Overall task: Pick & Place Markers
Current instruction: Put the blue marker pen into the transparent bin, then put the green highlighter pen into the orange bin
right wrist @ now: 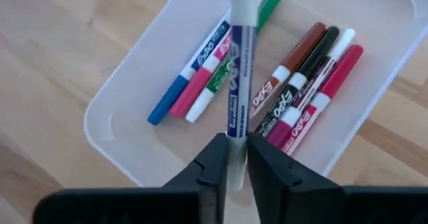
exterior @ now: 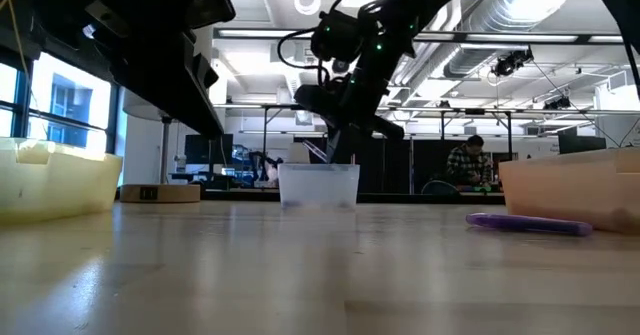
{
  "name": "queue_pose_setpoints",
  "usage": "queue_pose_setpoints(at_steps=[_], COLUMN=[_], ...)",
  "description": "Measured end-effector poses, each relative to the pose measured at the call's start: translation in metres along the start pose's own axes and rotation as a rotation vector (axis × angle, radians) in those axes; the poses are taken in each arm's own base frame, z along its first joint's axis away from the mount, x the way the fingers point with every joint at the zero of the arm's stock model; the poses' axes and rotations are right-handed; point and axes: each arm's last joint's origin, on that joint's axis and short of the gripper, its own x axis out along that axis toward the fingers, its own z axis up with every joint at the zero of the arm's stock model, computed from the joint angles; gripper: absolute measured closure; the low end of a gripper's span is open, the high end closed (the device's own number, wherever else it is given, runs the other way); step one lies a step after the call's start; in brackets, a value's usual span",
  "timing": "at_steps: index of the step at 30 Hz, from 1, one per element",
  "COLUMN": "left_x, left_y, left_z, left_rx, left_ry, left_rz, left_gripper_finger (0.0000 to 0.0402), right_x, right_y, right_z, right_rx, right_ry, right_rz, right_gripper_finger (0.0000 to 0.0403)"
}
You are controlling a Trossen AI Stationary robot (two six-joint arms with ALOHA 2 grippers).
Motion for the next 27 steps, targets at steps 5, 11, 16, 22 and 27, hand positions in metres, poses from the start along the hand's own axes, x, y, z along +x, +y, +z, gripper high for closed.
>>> queue_pose_setpoints(at_steps=[5,11,16,22,27], left_x=[0.0,0.0,0.0,0.0,-0.001], left_y=[0.0,0.0,-0.001,0.0,-0.002], left_z=[0.0,0.0,0.001,0.008,0.014], left_rx=[-0.001,-0.01,-0.013,-0.035,-0.055], left_ry=[-0.001,-0.001,-0.014,-0.103,-0.16], left_rz=[0.0,-0.001,-0.005,0.05,0.044], left_gripper_finger=[0.0401,0.0401,0.0401,0.0401,0.0399], right_x=[0.0,-0.025,-0.088,-0.152,-0.17], right_y=[-0.001,0.004,0.012,0.023,0.019], right_z=[-0.001,0.0,-0.011,-0.081,-0.164], right_rx=[0.003,-0.155,-0.239,-0.299,-0.267], right_ry=[0.011,0.067,0.018,-0.125,-0.259], right_rz=[-0.001,0.114,0.128,0.199,0.358], right_gripper_finger=[0.0324,0.0316,0.0326,0.0349,0.0377])
